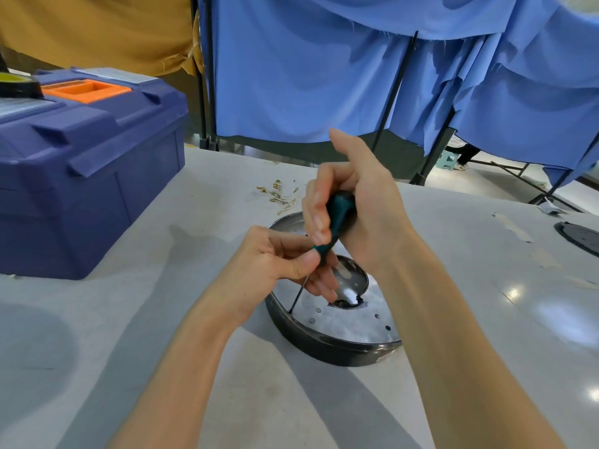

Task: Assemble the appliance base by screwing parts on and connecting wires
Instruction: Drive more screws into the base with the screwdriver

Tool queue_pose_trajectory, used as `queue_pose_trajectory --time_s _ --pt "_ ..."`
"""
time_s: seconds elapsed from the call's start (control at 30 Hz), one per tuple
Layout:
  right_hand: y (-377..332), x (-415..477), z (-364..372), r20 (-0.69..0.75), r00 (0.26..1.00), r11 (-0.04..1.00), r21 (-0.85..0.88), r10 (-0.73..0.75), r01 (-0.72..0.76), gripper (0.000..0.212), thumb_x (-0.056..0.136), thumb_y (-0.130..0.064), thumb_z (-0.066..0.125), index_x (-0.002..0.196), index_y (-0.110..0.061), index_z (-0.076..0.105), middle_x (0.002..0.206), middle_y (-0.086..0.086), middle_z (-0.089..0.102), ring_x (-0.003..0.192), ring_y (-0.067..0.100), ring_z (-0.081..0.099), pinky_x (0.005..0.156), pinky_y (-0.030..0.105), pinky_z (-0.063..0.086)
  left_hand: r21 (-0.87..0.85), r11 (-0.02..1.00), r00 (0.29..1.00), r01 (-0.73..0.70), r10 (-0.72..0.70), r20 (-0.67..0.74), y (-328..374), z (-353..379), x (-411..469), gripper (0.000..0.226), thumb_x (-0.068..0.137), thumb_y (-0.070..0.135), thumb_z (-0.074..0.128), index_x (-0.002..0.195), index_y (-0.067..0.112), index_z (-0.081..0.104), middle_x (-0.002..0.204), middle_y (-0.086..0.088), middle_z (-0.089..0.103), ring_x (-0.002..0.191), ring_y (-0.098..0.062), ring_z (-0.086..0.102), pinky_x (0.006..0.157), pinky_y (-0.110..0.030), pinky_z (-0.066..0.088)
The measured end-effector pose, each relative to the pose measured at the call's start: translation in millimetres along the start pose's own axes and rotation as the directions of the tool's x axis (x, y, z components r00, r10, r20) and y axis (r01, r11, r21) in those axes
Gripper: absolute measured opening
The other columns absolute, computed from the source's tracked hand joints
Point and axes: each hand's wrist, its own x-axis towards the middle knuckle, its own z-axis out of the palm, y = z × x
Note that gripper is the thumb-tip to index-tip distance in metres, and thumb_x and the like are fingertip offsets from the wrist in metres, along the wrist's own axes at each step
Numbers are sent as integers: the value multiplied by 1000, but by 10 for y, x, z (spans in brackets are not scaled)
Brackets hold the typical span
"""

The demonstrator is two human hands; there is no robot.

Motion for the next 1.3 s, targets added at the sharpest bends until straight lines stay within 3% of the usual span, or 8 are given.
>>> queue_pose_trajectory --time_s 0.13,0.27,0.4,0.63,0.8,0.97,1.17,1.3 --pt "-35 63 11 220 974 998 -3 60 -61 70 100 -41 41 41 -5 48 36 12 42 30 24 39 40 22 38 -51 999 1000 -2 3 24 -17 -50 -17 21 88 14 58 89 14 79 84 -17 75 80 -35 73 73 -33 58" --pt "22 84 129 126 991 996 80 39 -49 71 104 -36 42 39 -10 34 30 2 24 25 15 17 35 15 18 -109 994 1000 -25 24 -14 -10 -89 -38 23 77 14 72 100 9 75 93 -16 75 86 -35 73 74 -28 57" --pt "64 34 177 79 997 997 81 -9 2 60 104 -34 38 51 -7 42 39 5 34 34 18 27 42 26 27 -78 995 992 -62 52 -118 -20 -72 -45 25 64 10 78 88 5 73 80 -18 74 74 -35 73 67 -28 58" --pt "-31 -132 -262 376 924 953 -246 -77 179 30 98 8 41 124 7 57 118 21 66 110 32 66 99 45 52 -83 997 998 -4 -2 -69 -9 -87 -32 20 81 14 60 92 4 73 83 -17 74 76 -35 73 68 -27 57" --pt "-3 -218 -266 160 937 763 -545 -311 347 22 85 -9 74 107 -3 71 89 11 74 80 15 75 75 25 59 -88 996 996 -14 6 -86 -18 -50 -50 33 74 13 70 105 2 68 88 -18 75 82 -35 73 71 -29 58" --pt "182 -256 -74 -25 825 497 -808 -565 316 38 71 -41 84 77 -8 66 60 2 61 56 16 58 56 31 52 -35 999 997 7 -9 -75 -16 -18 -24 22 78 13 60 91 3 74 81 -18 75 75 -32 74 67 -27 58" --pt "97 -249 -125 79 921 674 -658 -380 335 22 86 -24 75 105 -14 72 80 2 72 72 17 72 68 38 60 -81 996 995 44 -51 -86 7 -69 -71 22 79 14 63 93 7 77 87 -19 75 84 -33 74 72 -28 58" --pt "173 -288 -115 -77 851 555 -788 -519 267 37 73 -43 82 79 -12 63 61 -2 60 57 15 59 54 34 52 -78 996 990 42 -52 -132 5 -44 -69 25 75 9 68 99 5 74 90 -17 75 85 -31 74 72 -26 59"
